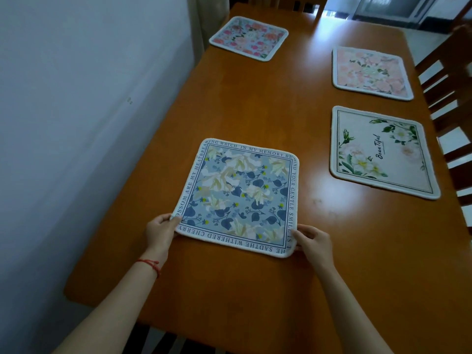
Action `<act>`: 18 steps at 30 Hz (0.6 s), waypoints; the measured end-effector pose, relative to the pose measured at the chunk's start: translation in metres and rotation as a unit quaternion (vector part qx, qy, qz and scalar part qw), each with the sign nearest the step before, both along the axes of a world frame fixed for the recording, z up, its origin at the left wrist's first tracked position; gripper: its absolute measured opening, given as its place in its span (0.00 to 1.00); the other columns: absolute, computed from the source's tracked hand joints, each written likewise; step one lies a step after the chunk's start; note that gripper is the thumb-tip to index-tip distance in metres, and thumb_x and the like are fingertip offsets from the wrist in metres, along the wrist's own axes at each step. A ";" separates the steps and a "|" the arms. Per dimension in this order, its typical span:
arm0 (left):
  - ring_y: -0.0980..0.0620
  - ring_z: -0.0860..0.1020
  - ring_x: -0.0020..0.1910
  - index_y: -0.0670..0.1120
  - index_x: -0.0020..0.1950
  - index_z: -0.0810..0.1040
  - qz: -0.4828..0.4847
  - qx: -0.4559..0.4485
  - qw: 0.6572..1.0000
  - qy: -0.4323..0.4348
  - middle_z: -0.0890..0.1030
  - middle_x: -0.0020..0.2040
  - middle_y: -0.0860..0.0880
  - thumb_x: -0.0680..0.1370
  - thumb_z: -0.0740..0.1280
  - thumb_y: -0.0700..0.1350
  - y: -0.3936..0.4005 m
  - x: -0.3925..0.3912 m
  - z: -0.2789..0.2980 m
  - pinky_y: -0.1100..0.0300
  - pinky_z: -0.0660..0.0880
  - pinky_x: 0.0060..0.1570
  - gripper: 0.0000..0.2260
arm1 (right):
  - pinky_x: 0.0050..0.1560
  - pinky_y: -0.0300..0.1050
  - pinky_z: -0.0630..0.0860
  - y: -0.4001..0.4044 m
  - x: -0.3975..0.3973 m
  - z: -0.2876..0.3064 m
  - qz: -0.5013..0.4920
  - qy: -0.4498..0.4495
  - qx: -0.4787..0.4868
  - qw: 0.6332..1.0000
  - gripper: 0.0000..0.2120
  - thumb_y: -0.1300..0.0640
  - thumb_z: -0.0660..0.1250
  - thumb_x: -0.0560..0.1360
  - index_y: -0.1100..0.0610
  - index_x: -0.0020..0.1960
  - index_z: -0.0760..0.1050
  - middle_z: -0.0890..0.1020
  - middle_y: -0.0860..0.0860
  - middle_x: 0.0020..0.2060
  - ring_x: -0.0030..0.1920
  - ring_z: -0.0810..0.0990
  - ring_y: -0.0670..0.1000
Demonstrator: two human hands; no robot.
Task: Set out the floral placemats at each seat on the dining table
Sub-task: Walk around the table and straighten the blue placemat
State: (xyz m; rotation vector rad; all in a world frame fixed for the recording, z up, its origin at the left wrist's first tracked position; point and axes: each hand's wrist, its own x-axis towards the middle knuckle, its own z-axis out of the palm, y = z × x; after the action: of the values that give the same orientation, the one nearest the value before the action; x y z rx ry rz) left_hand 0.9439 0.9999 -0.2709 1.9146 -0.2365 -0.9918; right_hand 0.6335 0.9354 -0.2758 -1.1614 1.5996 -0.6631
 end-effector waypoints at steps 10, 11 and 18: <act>0.49 0.80 0.36 0.38 0.57 0.75 -0.140 0.040 0.988 -0.054 0.80 0.40 0.45 0.75 0.67 0.40 -0.063 0.035 0.007 0.58 0.77 0.31 0.12 | 0.28 0.31 0.76 -0.050 0.009 -0.002 -0.029 0.055 -0.023 0.998 0.14 0.61 0.67 0.74 0.65 0.58 0.76 0.81 0.51 0.38 0.34 0.80 0.48; 0.49 0.80 0.36 0.37 0.57 0.76 -0.146 0.037 0.987 -0.056 0.80 0.40 0.45 0.75 0.66 0.40 -0.068 0.037 0.007 0.57 0.77 0.33 0.12 | 0.28 0.31 0.76 -0.054 0.010 -0.001 -0.033 0.055 -0.023 0.998 0.14 0.61 0.67 0.74 0.65 0.58 0.76 0.81 0.51 0.37 0.33 0.79 0.48; 0.45 0.79 0.45 0.36 0.55 0.77 -0.182 0.028 0.980 -0.073 0.80 0.48 0.41 0.74 0.67 0.38 -0.091 0.045 0.008 0.52 0.76 0.48 0.11 | 0.29 0.31 0.77 -0.064 0.015 0.001 -0.043 0.052 0.002 0.998 0.10 0.60 0.68 0.73 0.63 0.54 0.78 0.81 0.50 0.37 0.35 0.79 0.47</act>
State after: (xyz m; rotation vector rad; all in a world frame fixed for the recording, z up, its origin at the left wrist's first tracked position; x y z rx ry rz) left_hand 0.9885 0.9088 -0.2627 2.0411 -0.6704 -1.1040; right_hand 0.6483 0.8717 -0.2752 -1.1450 1.7451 -0.6641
